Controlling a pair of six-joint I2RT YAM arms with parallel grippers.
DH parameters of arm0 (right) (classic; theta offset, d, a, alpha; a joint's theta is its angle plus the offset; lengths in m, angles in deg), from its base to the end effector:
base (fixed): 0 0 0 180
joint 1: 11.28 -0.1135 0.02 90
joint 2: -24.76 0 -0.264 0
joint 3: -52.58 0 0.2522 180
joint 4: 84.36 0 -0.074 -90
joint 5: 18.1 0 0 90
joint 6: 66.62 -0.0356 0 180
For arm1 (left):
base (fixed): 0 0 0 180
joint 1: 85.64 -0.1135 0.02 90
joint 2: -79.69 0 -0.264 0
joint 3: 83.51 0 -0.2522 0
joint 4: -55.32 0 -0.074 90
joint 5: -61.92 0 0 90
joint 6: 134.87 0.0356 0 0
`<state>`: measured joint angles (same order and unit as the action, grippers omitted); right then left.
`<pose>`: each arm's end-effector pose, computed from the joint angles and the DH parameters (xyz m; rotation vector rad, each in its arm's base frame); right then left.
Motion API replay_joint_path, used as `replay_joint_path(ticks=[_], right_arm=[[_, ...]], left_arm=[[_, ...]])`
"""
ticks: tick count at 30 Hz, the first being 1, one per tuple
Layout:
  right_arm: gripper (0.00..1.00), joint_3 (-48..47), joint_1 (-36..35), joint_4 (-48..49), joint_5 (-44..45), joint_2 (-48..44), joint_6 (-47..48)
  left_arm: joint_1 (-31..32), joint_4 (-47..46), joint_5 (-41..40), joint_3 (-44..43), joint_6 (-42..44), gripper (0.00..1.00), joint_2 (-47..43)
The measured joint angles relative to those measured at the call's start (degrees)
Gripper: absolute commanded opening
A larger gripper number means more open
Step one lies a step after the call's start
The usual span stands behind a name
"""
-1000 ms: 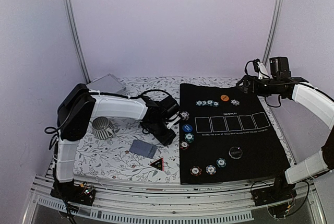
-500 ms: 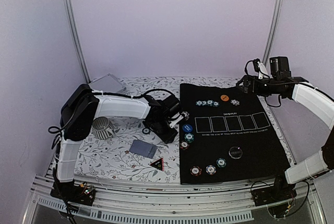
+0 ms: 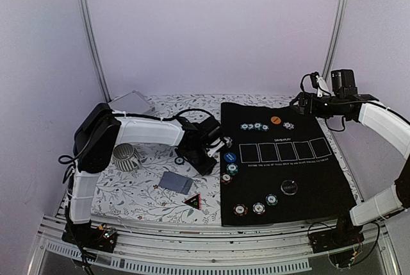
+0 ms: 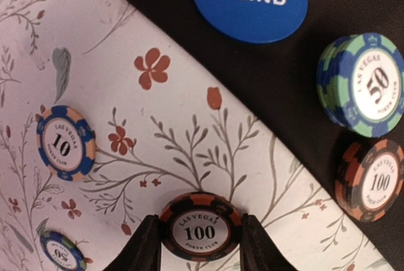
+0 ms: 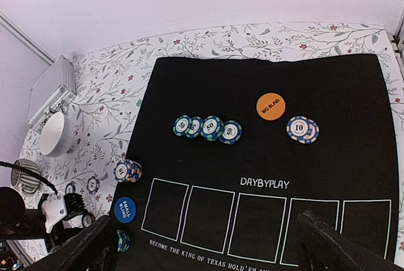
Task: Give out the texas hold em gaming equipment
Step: Pick up the pile of poker chips from the center of the board, then pass from the left arm to the right
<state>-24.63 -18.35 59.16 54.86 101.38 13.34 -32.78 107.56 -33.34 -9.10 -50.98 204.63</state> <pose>0.2951 0.0471 0.3096 -0.1114 2.2060 0.4936 0.2705 -0.3517 0.1425 1.0976 2.5924 -0.1120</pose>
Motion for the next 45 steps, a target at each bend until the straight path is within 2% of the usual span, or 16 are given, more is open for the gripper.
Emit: replay_joint_path(ticks=[4,7,13,17,22,27,32,45], right_arm=[[0.99,-0.5,0.1,-0.1,-4.0,0.1,-0.1],[0.99,-1.9,0.1,0.3,-10.6,0.9,-0.8],[0.78,0.2,-2.8,6.6,-23.5,3.0,-6.9],[0.59,0.7,-11.0,10.0,-29.2,6.9,-10.1],[0.51,1.0,-20.6,14.3,-35.3,12.5,-14.3],[0.48,1.0,-24.6,16.9,-39.2,16.0,-16.5],[0.49,1.2,-26.0,23.2,-43.1,18.6,-21.4],[0.47,1.3,-27.7,31.9,-47.0,21.9,-28.7]], left_arm=[[0.0,1.6,-2.4,1.1,0.0,0.00,-1.6],[0.1,2.6,-3.8,2.0,0.4,0.00,-4.5],[4.2,3.1,-6.4,2.1,4.5,0.00,-15.0],[9.4,3.5,-7.0,0.1,7.4,0.00,-19.6],[12.0,4.1,-7.4,-1.1,9.2,0.00,-21.4],[12.1,4.9,-8.9,-1.2,9.6,0.00,-21.4],[12.3,5.5,-10.6,-1.9,9.8,0.00,-21.4],[12.3,4.0,-12.0,-2.5,9.8,0.00,-21.4]])
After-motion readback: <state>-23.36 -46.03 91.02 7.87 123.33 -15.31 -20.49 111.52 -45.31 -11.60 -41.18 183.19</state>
